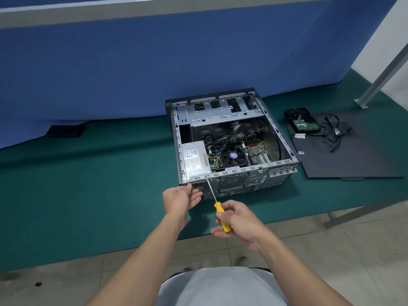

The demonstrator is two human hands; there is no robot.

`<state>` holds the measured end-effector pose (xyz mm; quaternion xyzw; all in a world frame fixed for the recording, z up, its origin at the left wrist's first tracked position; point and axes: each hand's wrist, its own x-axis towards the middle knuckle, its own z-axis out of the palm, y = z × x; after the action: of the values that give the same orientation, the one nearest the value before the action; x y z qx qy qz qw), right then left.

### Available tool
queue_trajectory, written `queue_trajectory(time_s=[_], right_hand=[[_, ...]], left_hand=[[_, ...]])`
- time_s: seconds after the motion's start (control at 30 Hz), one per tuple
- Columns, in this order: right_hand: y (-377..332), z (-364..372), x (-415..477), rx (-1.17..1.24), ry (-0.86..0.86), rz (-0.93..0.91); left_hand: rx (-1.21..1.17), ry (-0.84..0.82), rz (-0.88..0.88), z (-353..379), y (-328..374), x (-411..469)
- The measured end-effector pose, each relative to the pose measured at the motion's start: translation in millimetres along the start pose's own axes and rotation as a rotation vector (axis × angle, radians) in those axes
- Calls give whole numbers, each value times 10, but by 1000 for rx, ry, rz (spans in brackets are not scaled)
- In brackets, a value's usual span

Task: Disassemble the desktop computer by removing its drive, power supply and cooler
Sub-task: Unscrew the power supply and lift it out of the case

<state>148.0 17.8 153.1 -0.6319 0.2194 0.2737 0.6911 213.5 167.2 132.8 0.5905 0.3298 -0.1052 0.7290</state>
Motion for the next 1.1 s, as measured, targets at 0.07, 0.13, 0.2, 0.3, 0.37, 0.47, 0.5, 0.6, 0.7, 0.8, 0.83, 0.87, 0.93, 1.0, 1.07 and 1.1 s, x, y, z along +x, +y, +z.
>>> queue_trajectory(time_s=[0.07,0.13,0.2,0.3,0.37,0.47,0.5,0.6,0.7,0.8,0.83,0.87,0.93,1.0,1.07,1.1], right_hand=[[5,-2,17,2,14,-14],[6,3,32,5,20,-25],[-5,6,34,-7,30,-44],[-79,-20,55,21,126,-105],[-173,-66,90,7,263,-173],[-334,-157,112,-44,427,-274],[-377,-182,111,-51,445,-300],[-451,-266,96,-54,463,-324],[-472,-450,84,-17,499,-291],[-474,-732,74,38,492,-245],[-476,-842,67,57,495,-234],[-481,-961,58,68,515,-232],[-508,-1232,54,70,601,-258],[-565,-1549,79,30,718,-296],[-649,-1879,137,-96,805,-310],[-694,-2037,195,-172,825,-313]], left_hand=[[13,-12,6,-2,-14,0],[3,-27,1,-7,-21,6],[10,-41,9,-6,-37,14],[173,-76,119,31,-85,-18],[355,-130,267,76,-94,-77],[696,-280,560,196,-21,-200],[818,-320,664,252,17,-241],[1009,-395,901,453,126,-346],[1104,-463,999,673,175,-389],[1184,-554,1070,923,155,-404],[1189,-589,1094,1026,142,-410],[1191,-620,1117,1139,128,-408],[1190,-600,1143,1390,109,-366],[1174,-449,1116,1629,101,-232],[1208,-305,1011,1814,79,-84],[1251,-253,947,1883,65,-13]])
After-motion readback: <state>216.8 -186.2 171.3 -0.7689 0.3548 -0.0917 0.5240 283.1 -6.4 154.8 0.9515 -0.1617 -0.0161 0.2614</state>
